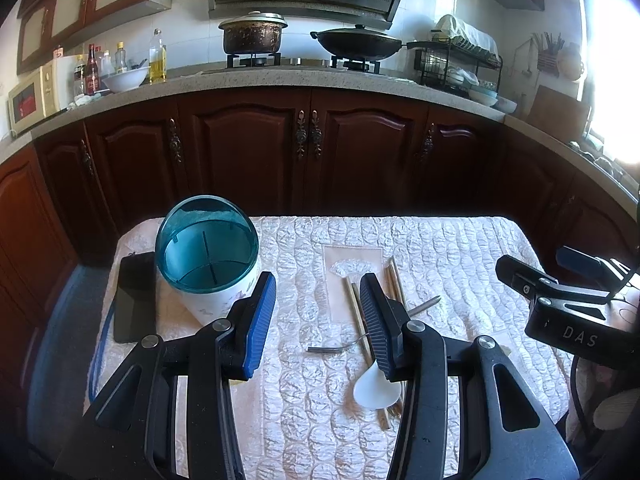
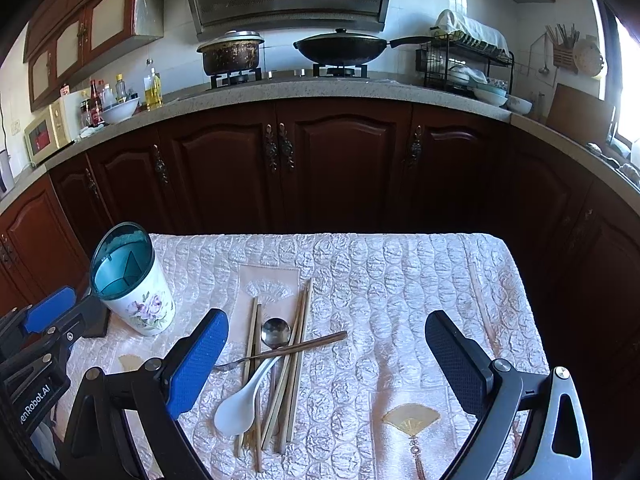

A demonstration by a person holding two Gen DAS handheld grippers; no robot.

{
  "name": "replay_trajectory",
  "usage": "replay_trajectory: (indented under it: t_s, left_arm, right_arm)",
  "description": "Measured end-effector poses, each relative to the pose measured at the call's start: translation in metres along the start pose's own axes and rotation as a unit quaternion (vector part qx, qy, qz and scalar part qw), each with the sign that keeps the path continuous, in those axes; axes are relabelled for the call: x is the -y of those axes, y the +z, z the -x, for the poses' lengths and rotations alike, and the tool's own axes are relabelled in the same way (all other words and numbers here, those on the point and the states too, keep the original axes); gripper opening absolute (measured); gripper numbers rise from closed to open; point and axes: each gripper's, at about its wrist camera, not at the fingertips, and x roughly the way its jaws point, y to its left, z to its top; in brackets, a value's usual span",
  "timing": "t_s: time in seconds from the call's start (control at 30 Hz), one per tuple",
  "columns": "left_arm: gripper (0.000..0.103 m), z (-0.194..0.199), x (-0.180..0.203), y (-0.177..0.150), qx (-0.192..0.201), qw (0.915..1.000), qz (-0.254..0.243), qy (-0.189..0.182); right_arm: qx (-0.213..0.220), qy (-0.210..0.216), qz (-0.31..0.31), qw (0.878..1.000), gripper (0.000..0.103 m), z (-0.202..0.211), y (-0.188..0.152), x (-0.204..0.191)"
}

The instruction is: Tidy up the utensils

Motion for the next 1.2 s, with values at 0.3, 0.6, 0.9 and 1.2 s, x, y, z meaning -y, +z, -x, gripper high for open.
replay_trajectory:
  t_s: [0.3,0.6,0.9,1.2]
  left_arm:
    - [0.043,-0.003,-0.002,0.000,-0.002,1.0000,0.001,0.000]
    - [0.043,-0.006,-0.002,0.000,-0.003,1.0000,0.002,-0.001]
    - [0.043,-0.012,-0.004,-0.001,-0.008,0.9999,0.005,-0.003]
    - [0.043,-0.017,-0.007,-0.002,-0.015,0.9998,0.007,-0.004]
  right_arm:
    - [0.007,0.004,0.001,1.000,0.098,-0.002,-0.001,-0.001]
    - [0.005,0.004,0.000,1.000,0.099,-0.008,-0.002,0.001]
    - [-0.001,0.006,0.005,1.000,0.098,-0.015,-0.002,0.001]
    - [-0.013,0.011,0.006,1.000,0.098,-0.022,-0.003,0.003]
